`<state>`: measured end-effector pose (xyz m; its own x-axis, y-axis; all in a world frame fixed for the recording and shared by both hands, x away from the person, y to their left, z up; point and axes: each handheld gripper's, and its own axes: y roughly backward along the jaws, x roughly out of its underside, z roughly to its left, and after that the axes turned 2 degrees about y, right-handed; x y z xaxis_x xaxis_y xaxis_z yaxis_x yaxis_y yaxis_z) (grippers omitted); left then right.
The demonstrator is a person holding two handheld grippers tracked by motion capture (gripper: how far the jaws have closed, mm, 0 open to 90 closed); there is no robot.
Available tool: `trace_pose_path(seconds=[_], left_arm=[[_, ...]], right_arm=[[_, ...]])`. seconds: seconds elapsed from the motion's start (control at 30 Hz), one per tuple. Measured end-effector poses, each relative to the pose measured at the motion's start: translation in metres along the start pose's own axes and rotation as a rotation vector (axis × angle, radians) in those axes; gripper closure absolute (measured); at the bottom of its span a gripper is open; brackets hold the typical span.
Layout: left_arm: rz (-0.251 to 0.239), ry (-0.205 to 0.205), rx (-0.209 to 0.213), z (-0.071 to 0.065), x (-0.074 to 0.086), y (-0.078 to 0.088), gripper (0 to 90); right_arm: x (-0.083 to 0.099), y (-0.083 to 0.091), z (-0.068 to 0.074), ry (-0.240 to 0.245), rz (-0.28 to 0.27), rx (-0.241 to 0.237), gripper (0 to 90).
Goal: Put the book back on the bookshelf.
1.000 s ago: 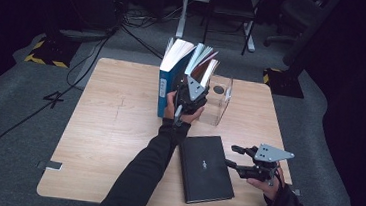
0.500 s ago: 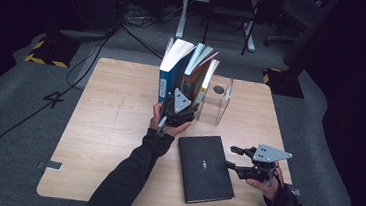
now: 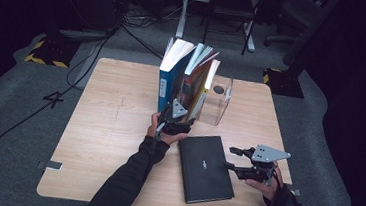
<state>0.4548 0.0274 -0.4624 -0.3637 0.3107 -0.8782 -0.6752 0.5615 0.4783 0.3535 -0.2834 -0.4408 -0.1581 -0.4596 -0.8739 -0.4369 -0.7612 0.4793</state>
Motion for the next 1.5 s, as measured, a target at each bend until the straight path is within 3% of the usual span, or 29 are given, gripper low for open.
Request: trace_pose_path(seconds=[0.2,0.33,0.5,0.57,0.67,1.17,1.33,1.43,1.5], left_arm=[[0.002,0.013,-0.028,0.001,0.002,-0.004,53.4],[-0.002,-0.008,0.001,0.000,0.003,-0.008,70.8],[0.011,-0.046,-0.016,-0.007,-0.002,-0.015,70.5],[0.009,-0.039,-0.041,-0.008,-0.004,-0.018,74.0],[0.004,-0.007,-0.036,-0.004,-0.006,-0.021,77.0],[0.014,0.004,-0.071,-0.005,-0.017,-0.038,77.2],[0.010,0.010,-0.058,-0.003,-0.016,-0.031,75.5],[0.023,-0.042,-0.053,-0.003,-0.014,-0.018,73.0],[0.023,-0.051,-0.054,-0.001,-0.010,-0.009,72.6]], right_arm=[[0.000,0.000,0.000,0.002,-0.001,0.000,43.6],[0.000,0.000,0.000,0.001,-0.002,0.002,43.6],[0.000,0.000,0.000,0.001,-0.005,0.001,43.8],[0.000,0.000,0.000,0.002,-0.002,0.001,43.8],[0.000,0.001,0.000,0.002,-0.004,0.002,43.8],[0.000,0.001,0.000,0.000,-0.005,0.005,43.8],[0.000,0.002,-0.001,0.000,-0.007,0.004,43.8],[0.000,0.002,-0.001,-0.003,-0.008,0.006,43.7],[0.000,0.002,-0.001,-0.003,-0.006,0.004,43.7]])
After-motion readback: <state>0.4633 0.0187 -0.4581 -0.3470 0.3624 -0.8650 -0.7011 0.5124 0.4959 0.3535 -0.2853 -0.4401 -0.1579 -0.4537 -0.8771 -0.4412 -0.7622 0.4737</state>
